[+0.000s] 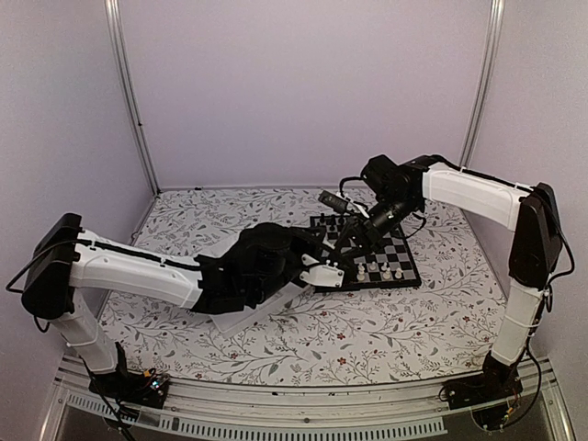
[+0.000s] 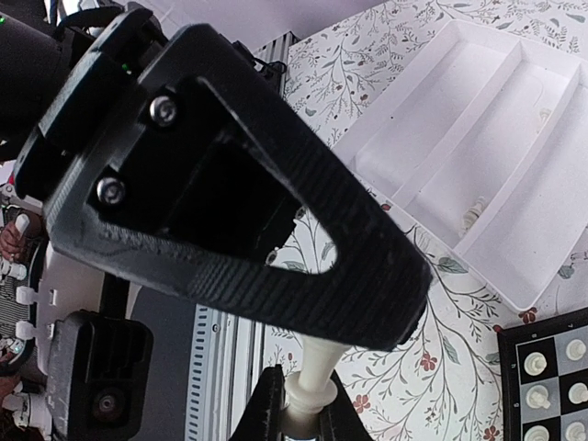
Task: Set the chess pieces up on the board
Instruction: Adjust the chess piece.
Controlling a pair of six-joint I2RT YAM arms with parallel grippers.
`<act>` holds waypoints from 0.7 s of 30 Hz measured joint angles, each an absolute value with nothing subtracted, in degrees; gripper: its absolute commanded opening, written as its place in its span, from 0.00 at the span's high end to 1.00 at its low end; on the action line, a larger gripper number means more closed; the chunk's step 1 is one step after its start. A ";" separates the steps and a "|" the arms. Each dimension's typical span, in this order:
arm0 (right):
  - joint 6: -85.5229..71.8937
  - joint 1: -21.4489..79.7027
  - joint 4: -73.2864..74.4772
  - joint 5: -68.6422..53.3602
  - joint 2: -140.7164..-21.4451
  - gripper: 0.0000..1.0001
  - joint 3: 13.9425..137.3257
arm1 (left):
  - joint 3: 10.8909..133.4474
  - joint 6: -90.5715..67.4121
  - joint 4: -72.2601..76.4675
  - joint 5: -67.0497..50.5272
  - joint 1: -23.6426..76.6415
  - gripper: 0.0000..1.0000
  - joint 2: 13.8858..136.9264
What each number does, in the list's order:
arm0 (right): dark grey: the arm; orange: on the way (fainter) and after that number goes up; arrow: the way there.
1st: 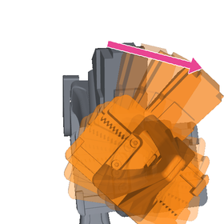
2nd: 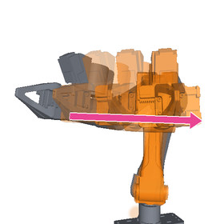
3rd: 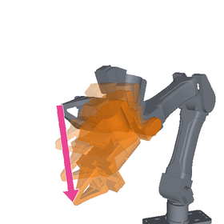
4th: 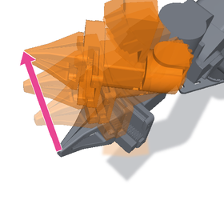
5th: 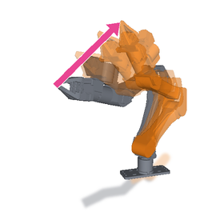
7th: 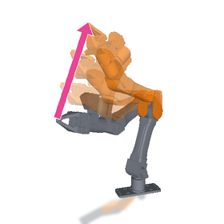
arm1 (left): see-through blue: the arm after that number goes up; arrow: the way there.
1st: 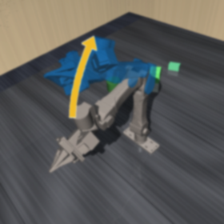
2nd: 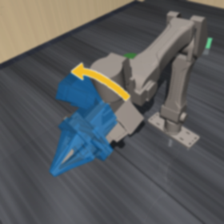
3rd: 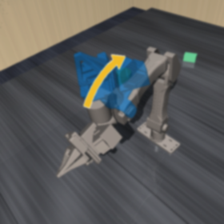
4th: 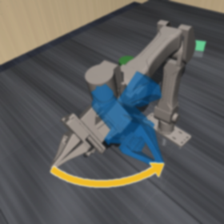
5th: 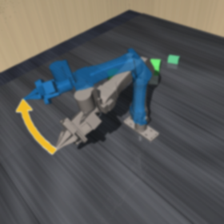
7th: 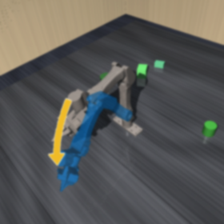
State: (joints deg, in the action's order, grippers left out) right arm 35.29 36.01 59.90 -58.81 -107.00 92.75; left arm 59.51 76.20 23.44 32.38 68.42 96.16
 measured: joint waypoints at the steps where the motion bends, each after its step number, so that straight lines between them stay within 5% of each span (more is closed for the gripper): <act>1: 35.33 36.01 60.03 -58.89 -107.02 0.93 92.75 | 59.51 76.86 23.59 32.45 68.60 0.68 96.42; 8: 35.40 36.10 60.64 -58.92 -107.20 0.89 92.75 | 59.51 79.90 25.65 33.52 69.47 0.86 97.14; 16: 36.01 35.94 61.34 -56.01 -106.89 0.52 93.58 | 59.90 74.11 23.81 33.54 69.36 0.94 97.21; 21: 37.17 31.68 62.46 -56.07 -103.77 0.47 95.04 | 61.43 59.00 17.10 28.36 67.20 0.95 95.72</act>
